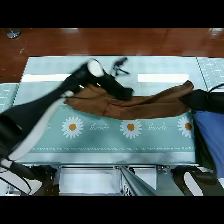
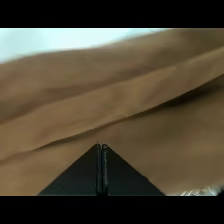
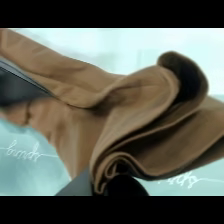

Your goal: Fold the shirts.

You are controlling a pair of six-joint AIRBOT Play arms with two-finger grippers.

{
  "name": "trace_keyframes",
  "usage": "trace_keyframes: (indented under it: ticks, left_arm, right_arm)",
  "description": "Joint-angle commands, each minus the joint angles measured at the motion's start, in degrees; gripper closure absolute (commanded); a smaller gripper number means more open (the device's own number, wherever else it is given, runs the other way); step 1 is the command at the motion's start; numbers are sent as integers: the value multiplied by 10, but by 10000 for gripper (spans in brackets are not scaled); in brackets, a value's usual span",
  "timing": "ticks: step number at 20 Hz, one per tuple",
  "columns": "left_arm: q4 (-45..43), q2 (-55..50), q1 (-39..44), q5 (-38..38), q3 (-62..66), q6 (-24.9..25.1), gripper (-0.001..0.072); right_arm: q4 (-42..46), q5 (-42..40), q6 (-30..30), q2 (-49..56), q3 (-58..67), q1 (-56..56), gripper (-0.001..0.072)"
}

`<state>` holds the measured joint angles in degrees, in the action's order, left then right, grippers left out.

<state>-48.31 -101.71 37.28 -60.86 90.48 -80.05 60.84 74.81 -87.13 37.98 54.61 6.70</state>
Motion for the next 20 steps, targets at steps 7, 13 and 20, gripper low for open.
trace_keyframes:
  ticks: [7, 13, 20]
  left_arm:
    - [21, -67, 189, 19, 3, -32, 677]
    - [21, -17, -17, -29, 32, -52, 678]
    - [-25, 199, -334, -119, 26, -34, 677]
  right_arm:
    - [-12, -19, -11, -31, -8, 0, 695]
    - [-91, -13, 17, -17, -8, -8, 695]
    - [-110, -172, 7, 212, 59, -302, 695]
